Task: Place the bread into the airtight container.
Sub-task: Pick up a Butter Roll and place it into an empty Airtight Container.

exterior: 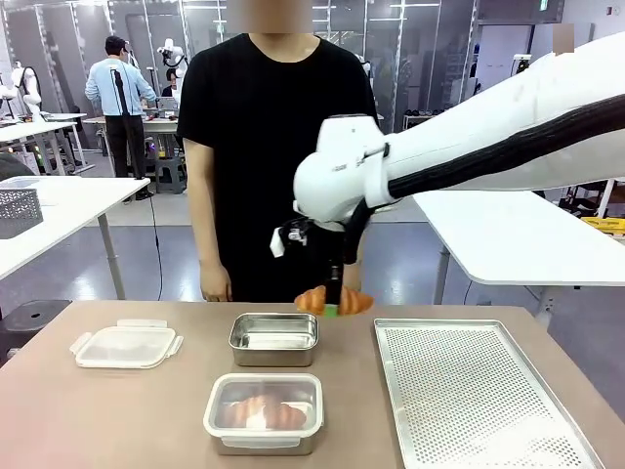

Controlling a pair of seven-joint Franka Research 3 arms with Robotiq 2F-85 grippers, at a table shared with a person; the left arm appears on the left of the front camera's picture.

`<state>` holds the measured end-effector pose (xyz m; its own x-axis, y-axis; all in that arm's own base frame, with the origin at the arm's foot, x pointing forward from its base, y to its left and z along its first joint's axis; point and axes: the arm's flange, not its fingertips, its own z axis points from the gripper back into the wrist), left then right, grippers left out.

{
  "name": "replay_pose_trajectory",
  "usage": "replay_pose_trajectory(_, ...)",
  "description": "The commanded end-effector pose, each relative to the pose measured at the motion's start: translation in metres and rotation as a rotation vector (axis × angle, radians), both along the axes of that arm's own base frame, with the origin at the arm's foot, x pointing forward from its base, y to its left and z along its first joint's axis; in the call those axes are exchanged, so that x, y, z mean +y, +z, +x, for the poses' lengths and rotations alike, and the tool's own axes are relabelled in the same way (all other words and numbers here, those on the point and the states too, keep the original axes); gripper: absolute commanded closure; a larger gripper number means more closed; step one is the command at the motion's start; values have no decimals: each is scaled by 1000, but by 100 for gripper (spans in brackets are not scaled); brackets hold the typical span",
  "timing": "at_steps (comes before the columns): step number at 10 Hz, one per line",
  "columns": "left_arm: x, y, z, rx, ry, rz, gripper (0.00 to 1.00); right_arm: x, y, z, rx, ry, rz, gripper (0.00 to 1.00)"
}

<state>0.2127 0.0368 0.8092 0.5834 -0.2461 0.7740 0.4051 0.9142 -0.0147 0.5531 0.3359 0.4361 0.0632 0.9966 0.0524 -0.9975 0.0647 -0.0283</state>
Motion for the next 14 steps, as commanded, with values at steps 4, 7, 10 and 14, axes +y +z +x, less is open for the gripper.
replay_pose_trajectory(4,0,1,0,-1,-1,0,0,85,-32,28,-15,17,-41,38)
replay_pose_trajectory(7,0,1,0,-1,-1,0,0,109,-63,42,-10,33,-49,38)
replay_pose_trajectory(10,0,1,0,-1,-1,0,0,114,-83,57,24,30,-33,38)
replay_pose_trajectory(14,0,1,0,-1,-1,0,0,111,-88,59,23,25,-27,20)
